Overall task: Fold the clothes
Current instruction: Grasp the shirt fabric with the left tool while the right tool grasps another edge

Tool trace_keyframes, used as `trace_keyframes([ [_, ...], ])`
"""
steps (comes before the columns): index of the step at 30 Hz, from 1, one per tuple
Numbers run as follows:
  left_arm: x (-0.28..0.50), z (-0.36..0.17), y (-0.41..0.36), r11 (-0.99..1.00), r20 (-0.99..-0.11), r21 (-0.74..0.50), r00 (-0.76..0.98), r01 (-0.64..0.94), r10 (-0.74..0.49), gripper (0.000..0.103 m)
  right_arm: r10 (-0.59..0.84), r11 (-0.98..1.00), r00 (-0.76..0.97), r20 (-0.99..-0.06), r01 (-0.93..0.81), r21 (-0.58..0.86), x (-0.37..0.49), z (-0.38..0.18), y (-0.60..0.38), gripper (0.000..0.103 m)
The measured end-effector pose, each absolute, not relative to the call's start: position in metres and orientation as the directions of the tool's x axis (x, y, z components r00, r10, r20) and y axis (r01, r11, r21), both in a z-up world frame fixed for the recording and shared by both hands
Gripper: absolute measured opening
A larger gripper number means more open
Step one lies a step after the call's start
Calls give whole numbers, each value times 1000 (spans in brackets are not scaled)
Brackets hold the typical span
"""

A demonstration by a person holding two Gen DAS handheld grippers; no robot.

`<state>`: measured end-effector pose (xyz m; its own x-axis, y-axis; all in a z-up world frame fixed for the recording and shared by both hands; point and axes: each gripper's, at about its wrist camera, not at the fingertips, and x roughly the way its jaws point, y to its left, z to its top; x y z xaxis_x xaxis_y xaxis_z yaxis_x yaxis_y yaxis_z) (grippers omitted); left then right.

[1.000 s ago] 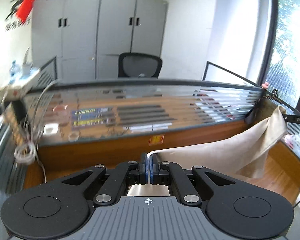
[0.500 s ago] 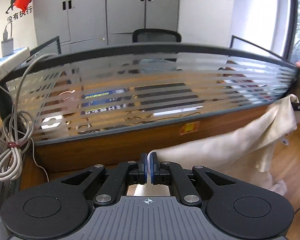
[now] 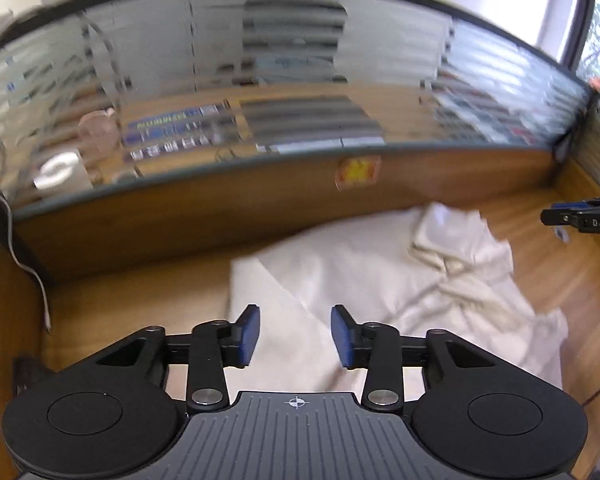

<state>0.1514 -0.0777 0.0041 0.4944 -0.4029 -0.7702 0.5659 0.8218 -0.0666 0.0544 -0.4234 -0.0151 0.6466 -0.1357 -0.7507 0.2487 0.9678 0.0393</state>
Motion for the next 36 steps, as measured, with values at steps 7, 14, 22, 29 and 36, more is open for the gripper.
trace_keyframes([
  [7, 110, -40, -87, 799, -814, -69, 429, 598, -391, 63, -90, 976, 606, -791, 211, 51, 26, -58, -389, 40],
  [14, 89, -76, -109, 780, -852, -132, 333, 611, -404, 66, -18, 995, 577, -817, 94, 45, 11, -89, -345, 40],
  [22, 78, -109, -133, 781, -867, -114, 322, 613, -379, 67, 117, 992, 532, -839, -96, 78, -1, -114, -297, 40],
  [29, 80, -130, -146, 798, -891, -145, 274, 585, -362, 67, 120, 985, 483, -867, -167, 43, -3, -136, -278, 40],
  [36, 91, -145, -147, 850, -910, -168, 252, 499, -328, 10, 89, 989, 460, -883, -144, 24, 0, -153, -279, 2],
])
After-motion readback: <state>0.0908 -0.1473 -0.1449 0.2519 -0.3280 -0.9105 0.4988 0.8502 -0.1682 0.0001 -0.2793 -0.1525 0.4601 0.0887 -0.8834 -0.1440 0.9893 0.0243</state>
